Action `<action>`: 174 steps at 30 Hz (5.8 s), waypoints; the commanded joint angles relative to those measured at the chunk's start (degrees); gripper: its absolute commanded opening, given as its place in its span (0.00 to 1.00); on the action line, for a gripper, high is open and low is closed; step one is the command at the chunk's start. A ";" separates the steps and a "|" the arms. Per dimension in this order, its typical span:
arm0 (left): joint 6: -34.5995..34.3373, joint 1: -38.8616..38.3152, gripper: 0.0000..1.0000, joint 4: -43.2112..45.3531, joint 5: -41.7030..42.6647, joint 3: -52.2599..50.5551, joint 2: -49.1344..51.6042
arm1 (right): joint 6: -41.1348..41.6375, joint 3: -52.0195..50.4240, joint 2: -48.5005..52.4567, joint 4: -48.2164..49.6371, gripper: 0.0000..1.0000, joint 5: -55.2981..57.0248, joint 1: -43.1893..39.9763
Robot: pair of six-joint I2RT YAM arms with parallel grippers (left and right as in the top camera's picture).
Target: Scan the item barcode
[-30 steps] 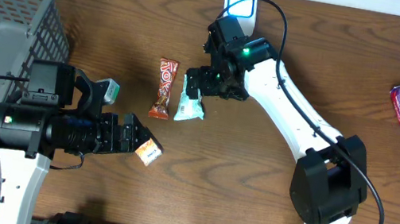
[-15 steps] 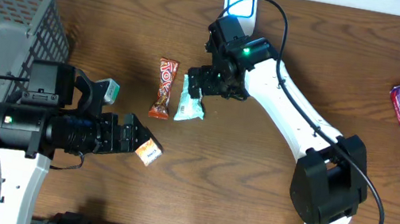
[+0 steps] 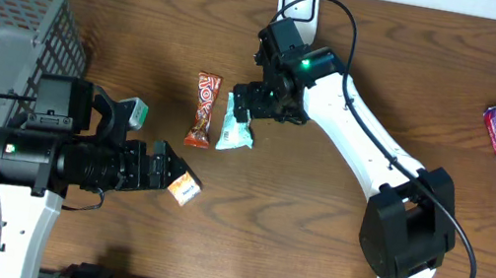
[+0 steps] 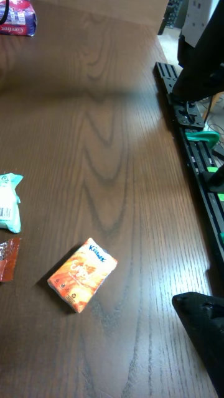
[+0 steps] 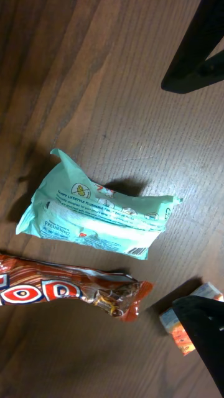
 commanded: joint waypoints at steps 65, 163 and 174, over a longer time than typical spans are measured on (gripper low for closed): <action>0.52 -0.22 0.98 0.00 -0.55 -0.20 0.00 | 16.72 3.69 8.59 -15.28 0.01 56.87 0.35; 0.52 -0.22 0.98 0.00 -0.55 -0.20 0.00 | -7.69 2.93 7.26 -6.36 0.01 -11.37 -18.16; 0.52 -0.22 0.98 0.00 -0.55 -0.20 0.00 | 0.61 5.70 7.08 -11.78 0.01 31.41 -3.52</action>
